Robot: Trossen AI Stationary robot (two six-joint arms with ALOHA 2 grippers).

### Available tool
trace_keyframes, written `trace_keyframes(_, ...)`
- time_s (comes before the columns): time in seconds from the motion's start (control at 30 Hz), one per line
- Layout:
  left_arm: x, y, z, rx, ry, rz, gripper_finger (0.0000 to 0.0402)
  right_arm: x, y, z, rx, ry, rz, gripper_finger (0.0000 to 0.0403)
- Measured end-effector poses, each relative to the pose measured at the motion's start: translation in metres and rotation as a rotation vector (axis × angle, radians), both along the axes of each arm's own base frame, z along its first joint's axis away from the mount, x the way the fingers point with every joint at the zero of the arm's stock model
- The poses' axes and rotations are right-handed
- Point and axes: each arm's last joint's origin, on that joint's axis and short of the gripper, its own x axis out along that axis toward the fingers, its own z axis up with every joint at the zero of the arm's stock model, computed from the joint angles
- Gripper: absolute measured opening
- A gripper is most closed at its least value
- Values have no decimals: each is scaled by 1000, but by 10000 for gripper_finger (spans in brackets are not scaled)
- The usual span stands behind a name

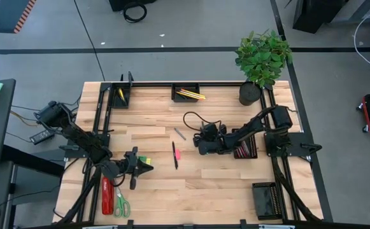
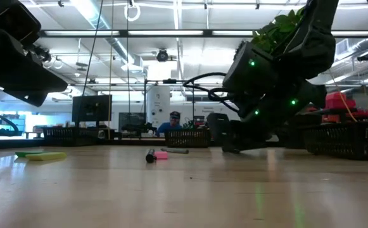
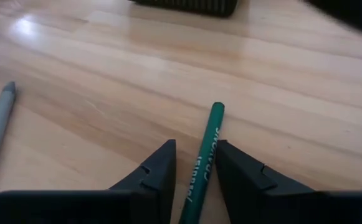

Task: Sort crayons/erasers/pens/pencils in bins
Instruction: Put the green crayon into the middle right black bin

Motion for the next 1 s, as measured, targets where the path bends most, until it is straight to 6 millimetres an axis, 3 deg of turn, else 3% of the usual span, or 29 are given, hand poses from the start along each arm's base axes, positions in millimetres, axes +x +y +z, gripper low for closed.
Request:
trace_keyframes(0.27, 0, 1, -1, 10, 6, 9, 22, -2, 12, 8, -7, 27, 73, 35)
trace_keyframes(0.47, -1, 1, -3, 8, 21, 14, 25, -5, 30, 12, -8, 36, 140, 29)
trace_keyframes(0.67, -1, 1, -3, 8, 26, 15, 29, -12, 53, 56, -2, -20, 253, 38)
trace_keyframes(0.8, -1, 2, -5, 13, 38, 18, 26, -36, 74, 95, 13, -25, 343, 39)
trace_keyframes(1.0, -1, 2, -5, -7, 38, 24, 26, -100, 80, 132, 81, 39, 273, 40)
